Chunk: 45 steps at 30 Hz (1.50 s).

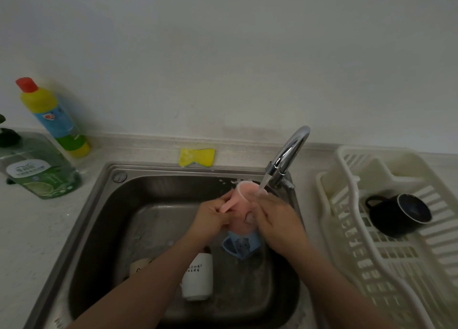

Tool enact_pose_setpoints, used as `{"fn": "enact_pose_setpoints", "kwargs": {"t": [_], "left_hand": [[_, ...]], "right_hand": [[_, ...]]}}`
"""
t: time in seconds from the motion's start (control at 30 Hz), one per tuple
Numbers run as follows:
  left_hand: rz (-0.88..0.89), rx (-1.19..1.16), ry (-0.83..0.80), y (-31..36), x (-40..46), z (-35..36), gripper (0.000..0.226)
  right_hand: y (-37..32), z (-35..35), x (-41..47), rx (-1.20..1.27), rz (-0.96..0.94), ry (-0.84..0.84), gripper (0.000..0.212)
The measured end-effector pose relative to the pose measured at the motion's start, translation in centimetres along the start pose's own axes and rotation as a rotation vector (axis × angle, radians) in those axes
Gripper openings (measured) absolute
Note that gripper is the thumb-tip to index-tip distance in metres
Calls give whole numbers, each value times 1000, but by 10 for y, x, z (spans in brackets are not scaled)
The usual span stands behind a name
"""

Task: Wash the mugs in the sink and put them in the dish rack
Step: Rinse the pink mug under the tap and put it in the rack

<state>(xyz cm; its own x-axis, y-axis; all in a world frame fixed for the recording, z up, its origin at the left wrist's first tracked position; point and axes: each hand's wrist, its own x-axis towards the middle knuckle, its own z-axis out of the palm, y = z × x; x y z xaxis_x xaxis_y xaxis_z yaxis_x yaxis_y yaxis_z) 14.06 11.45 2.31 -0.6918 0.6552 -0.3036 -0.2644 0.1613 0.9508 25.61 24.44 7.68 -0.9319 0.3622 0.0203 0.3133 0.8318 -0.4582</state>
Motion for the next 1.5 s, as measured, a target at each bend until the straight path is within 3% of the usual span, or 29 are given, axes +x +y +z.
{"fn": "enact_pose_setpoints", "kwargs": {"t": [0.1, 0.27, 0.43, 0.5, 0.7, 0.77, 0.93, 1.07, 1.13, 1.27, 1.4, 1.5], "left_hand": [[-3, 18, -17, -2, -2, -1, 8], [-7, -15, 6, 1, 2, 4, 20], [-1, -31, -10, 6, -2, 10, 12], [9, -47, -17, 10, -1, 11, 11], [-3, -25, 1, 8, -6, 0, 6], [-26, -12, 8, 9, -7, 1, 12], [-29, 12, 38, 12, -6, -2, 5], [-27, 28, 7, 11, -8, 2, 4], [-30, 20, 22, 11, -5, 7, 14], [-15, 30, -6, 12, -3, 5, 4], [-4, 62, -41, 11, -7, 8, 4], [4, -25, -7, 15, -6, 7, 4]], "right_hand": [[12, -7, 9, -39, 107, 20, 43], [-16, -3, 5, -25, -18, -2, 43], [3, -21, 9, -105, 85, 15, 39], [-14, -10, 14, -99, 27, -7, 37], [0, -12, -2, -75, 32, 69, 54], [-8, -11, 10, -81, 91, 51, 48], [-26, -9, -3, -16, -32, 46, 52], [-7, -17, 3, -66, 115, 72, 40], [-16, -11, 11, -31, 83, 107, 46], [-14, -13, -16, 15, -6, 96, 46], [2, -15, -5, -8, 92, 125, 41], [-15, -13, -2, 64, -35, 133, 49]]}}
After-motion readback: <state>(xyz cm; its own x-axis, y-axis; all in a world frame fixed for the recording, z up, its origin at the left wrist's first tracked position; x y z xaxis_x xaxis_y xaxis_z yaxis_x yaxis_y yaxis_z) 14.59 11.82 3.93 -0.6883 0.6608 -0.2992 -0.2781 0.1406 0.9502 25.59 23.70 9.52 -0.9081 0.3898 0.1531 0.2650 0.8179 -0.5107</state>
